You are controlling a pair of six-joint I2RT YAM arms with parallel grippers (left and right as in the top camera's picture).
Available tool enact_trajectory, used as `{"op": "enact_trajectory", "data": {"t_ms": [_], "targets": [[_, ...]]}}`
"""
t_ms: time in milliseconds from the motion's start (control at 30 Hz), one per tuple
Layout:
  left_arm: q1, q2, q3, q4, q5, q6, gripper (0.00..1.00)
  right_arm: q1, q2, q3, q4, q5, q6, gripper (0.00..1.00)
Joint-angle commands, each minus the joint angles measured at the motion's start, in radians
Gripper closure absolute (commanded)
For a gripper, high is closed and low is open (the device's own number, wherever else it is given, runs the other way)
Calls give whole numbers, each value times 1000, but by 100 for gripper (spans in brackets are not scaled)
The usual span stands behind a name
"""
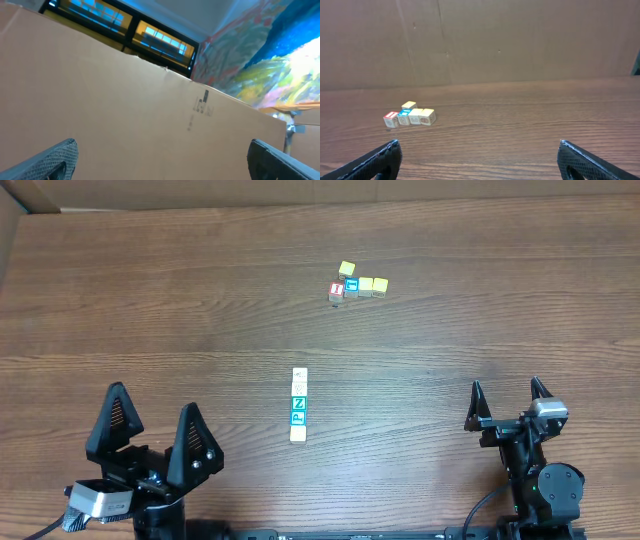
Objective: Flip 5 blocks
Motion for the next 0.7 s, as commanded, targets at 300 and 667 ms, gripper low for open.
{"op": "enact_trajectory", "data": {"t_ms": [300,667], "targets": [[34,-51,-73,-50,11,-10,0,-3,-10,-10,6,6,-8,0],[33,-51,-224,-47,16,-10,0,-3,-10,-10,6,6,-8,0]]}}
